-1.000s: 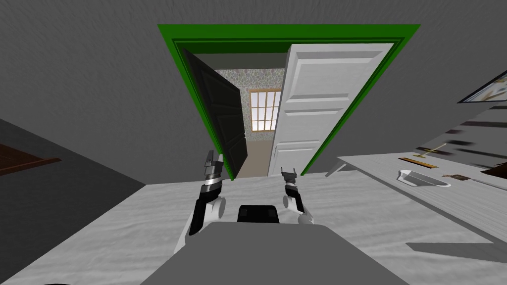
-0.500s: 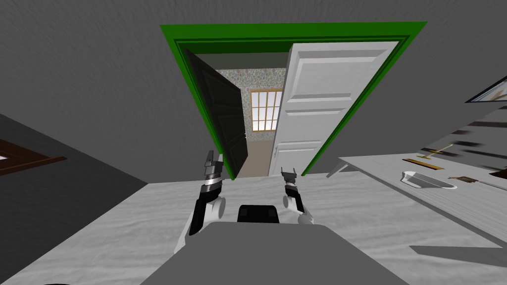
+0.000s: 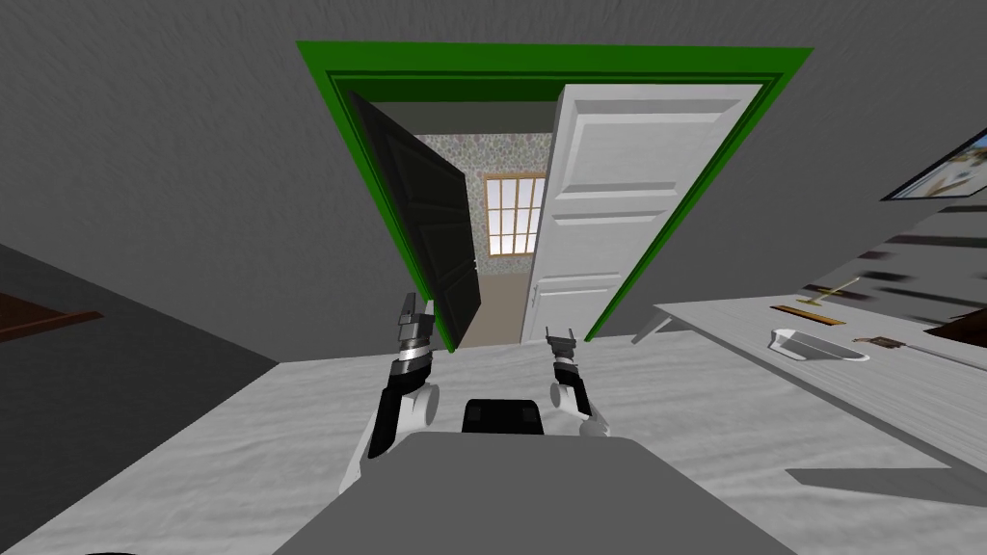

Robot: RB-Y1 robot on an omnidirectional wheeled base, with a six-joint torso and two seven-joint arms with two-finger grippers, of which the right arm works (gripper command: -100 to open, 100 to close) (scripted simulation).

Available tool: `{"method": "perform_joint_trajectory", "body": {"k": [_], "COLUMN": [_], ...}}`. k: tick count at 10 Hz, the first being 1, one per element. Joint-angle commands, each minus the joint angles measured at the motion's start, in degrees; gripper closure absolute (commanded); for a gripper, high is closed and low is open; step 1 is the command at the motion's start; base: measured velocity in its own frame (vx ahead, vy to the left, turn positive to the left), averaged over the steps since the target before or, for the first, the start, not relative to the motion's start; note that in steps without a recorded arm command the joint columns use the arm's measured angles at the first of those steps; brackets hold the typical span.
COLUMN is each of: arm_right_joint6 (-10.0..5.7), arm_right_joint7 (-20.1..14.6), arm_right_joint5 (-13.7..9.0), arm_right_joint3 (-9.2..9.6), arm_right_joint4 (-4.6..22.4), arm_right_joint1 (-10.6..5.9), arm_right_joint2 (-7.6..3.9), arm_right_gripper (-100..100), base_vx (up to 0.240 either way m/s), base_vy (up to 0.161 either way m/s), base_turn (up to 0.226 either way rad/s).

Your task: Push the door open

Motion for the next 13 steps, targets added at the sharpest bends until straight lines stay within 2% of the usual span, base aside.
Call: {"method": "perform_joint_trajectory", "body": {"k": [1, 7, 8, 13], "arm_right_joint6": [0.01, 0.01, 0.17, 0.17], "arm_right_joint7": [-0.1, -0.1, -1.7, -1.7], "arm_right_joint5": [0.0, 0.0, -0.3, -0.3], "arm_right_joint3": [0.01, 0.01, 1.15, 1.15], "arm_right_joint4": [0.1, 0.1, 0.8, 0.8], "arm_right_joint1": [-0.09, -0.09, 0.19, 0.19], "arm_right_joint2": [-0.02, -0.02, 0.04, 0.04], "arm_right_gripper": [-100, -100, -100, -100], "base_vx": [-0.009, 0.0, 0.027, 0.009], "base_vy": [0.01, 0.0, -0.016, -0.006], "base_turn": [0.035, 0.0, -0.053, -0.019]}}
